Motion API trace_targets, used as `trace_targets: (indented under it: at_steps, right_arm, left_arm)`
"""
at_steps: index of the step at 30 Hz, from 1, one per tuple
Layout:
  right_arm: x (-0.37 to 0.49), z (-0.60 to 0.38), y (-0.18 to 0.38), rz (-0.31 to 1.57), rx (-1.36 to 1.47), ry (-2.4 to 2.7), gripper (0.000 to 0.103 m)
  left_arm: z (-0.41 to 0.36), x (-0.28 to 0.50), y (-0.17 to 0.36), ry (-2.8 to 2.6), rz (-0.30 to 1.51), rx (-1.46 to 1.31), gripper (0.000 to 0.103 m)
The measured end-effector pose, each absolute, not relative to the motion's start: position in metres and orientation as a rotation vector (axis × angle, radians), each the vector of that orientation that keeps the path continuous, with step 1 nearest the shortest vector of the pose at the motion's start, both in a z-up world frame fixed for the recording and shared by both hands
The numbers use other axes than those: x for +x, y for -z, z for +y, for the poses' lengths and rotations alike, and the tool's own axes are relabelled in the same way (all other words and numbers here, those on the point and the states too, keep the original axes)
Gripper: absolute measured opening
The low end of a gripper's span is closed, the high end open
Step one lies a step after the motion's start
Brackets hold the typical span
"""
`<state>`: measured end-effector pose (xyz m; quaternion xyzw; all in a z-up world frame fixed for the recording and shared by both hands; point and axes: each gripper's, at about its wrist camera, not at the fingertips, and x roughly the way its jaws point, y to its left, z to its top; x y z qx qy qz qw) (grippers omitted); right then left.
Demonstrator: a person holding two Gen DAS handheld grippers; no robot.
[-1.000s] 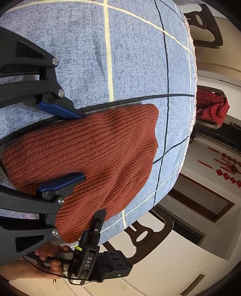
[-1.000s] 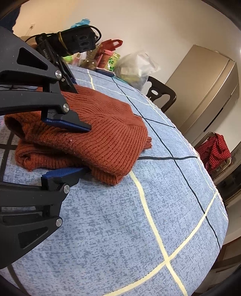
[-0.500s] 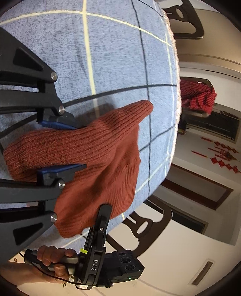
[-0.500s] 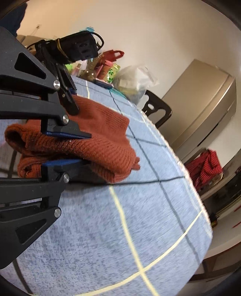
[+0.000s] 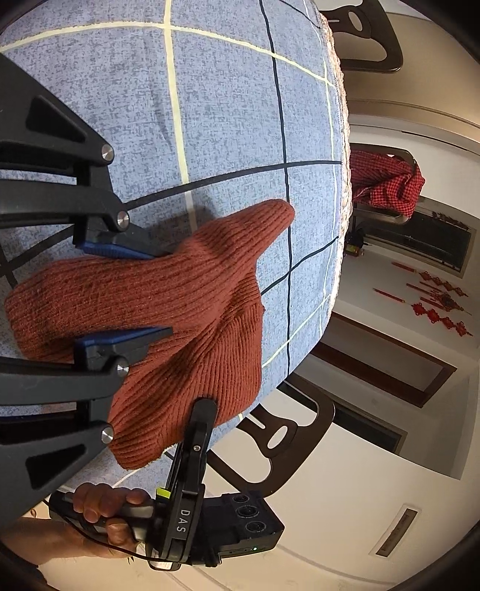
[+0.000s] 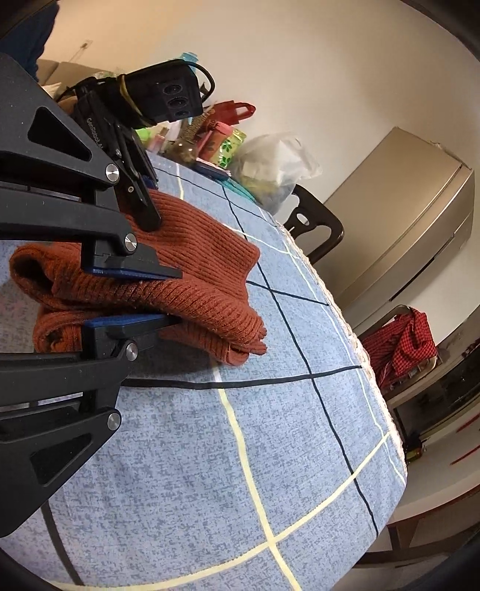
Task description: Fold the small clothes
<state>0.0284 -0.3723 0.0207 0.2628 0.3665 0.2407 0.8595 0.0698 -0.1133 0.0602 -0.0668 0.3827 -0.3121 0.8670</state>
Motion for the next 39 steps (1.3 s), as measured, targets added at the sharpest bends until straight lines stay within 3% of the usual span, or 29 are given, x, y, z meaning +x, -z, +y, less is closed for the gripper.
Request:
trace_targets:
  at_steps: [8, 10, 12, 14, 21, 22, 23, 24, 39]
  right_arm:
    - [0.038, -0.392, 0.01, 0.847, 0.593, -0.444, 0.017]
    - [0.04, -0.399, 0.023, 0.88, 0.63, -0.423, 0.023]
    - [0.039, -0.402, 0.028, 0.888, 0.636, -0.421, 0.041]
    - [0.041, -0.402, 0.03, 0.901, 0.625, -0.425, 0.045]
    - [0.057, -0.402, 0.032, 0.911, 0.672, -0.454, 0.045]
    - [0.058, -0.401, 0.032, 0.915, 0.663, -0.459, 0.044]
    - [0.058, -0.399, 0.03, 0.916, 0.653, -0.466, 0.027]
    - [0.058, -0.398, 0.028, 0.909, 0.658, -0.486, 0.023]
    - [0.074, -0.357, -0.046, 0.748, 0.632, -0.616, 0.021]
  left_arm:
    - [-0.111, 0.085, -0.028, 0.638, 0.89, -0.188, 0.037]
    - [-0.107, 0.083, -0.025, 0.634, 0.899, -0.213, 0.042]
    - [-0.104, 0.083, -0.024, 0.633, 0.908, -0.227, 0.043]
    - [-0.103, 0.083, -0.022, 0.629, 0.918, -0.235, 0.047]
    - [-0.106, 0.096, -0.013, 0.677, 0.976, -0.317, 0.05]
    - [-0.106, 0.095, -0.013, 0.68, 0.977, -0.324, 0.045]
    - [-0.106, 0.094, -0.015, 0.684, 0.97, -0.325, 0.041]
    - [-0.107, 0.092, -0.018, 0.689, 0.958, -0.319, 0.038]
    - [-0.054, 0.088, -0.096, 0.683, 0.75, -0.302, 0.033]
